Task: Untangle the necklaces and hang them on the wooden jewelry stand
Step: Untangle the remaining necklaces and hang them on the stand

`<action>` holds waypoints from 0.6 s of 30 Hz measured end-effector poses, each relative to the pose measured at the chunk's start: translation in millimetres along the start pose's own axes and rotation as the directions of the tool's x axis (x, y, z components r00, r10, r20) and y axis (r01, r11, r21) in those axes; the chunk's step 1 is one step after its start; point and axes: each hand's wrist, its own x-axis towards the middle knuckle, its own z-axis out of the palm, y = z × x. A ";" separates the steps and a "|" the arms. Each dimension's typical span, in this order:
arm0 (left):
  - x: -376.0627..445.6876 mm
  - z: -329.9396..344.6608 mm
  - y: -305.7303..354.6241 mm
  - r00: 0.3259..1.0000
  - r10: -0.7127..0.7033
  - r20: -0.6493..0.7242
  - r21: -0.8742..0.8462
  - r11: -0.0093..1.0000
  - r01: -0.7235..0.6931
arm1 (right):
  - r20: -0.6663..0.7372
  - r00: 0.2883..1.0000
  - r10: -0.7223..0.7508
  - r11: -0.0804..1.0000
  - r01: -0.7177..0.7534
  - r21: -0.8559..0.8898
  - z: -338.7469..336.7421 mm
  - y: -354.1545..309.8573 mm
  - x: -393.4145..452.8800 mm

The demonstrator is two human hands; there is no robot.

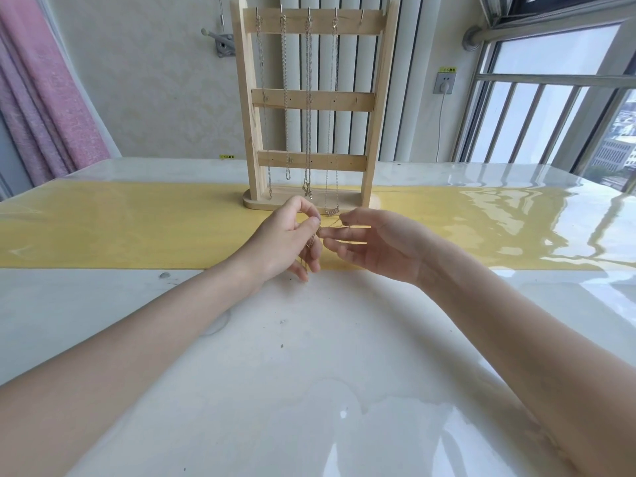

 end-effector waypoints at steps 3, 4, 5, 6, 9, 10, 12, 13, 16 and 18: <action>0.1 -0.6 0.6 1.000 -0.023 0.012 -0.030 0.999 0.023 | 0.014 1.000 0.003 0.999 -0.003 -0.040 1.6 -0.6 -0.4; -0.1 -1.1 0.9 0.999 -0.038 0.020 -0.051 0.998 0.039 | 0.017 1.000 0.003 0.999 -0.002 -0.041 1.8 -0.5 -0.5; -0.1 -1.4 1.7 0.998 -0.052 0.031 -0.072 0.996 0.054 | 0.021 1.000 0.002 0.999 -0.001 -0.039 2.1 -0.2 -0.3; -0.1 -1.8 2.3 0.997 -0.063 0.041 -0.083 0.994 0.066 | 0.024 1.000 0.001 0.999 0.000 -0.037 2.4 0.0 -0.4; -0.8 -2.2 3.3 0.994 -0.084 0.077 -0.071 0.993 0.089 | 0.029 1.000 -0.006 0.999 0.007 -0.046 3.5 0.7 -1.2; -0.9 -2.1 3.3 0.992 -0.092 0.088 -0.066 0.993 0.098 | 0.034 0.999 -0.014 0.998 0.016 -0.056 3.5 0.9 -1.3; -1.0 -2.1 3.0 0.989 -0.110 0.098 -0.054 0.992 0.115 | 0.045 0.999 -0.026 0.997 0.030 -0.070 3.6 1.5 -1.5; -1.0 -2.2 3.2 0.989 -0.113 0.097 -0.047 0.992 0.118 | 0.051 0.998 -0.030 0.997 0.034 -0.076 3.4 1.6 -1.4; -0.7 -1.8 4.1 0.990 -0.107 0.086 -0.028 0.994 0.110 | 0.071 0.997 -0.027 0.991 0.036 -0.132 1.4 2.5 -1.0; -0.1 -1.1 5.0 0.991 -0.114 0.070 -0.041 0.992 0.117 | 0.068 0.997 -0.033 0.980 0.045 -0.195 -0.3 3.1 -0.9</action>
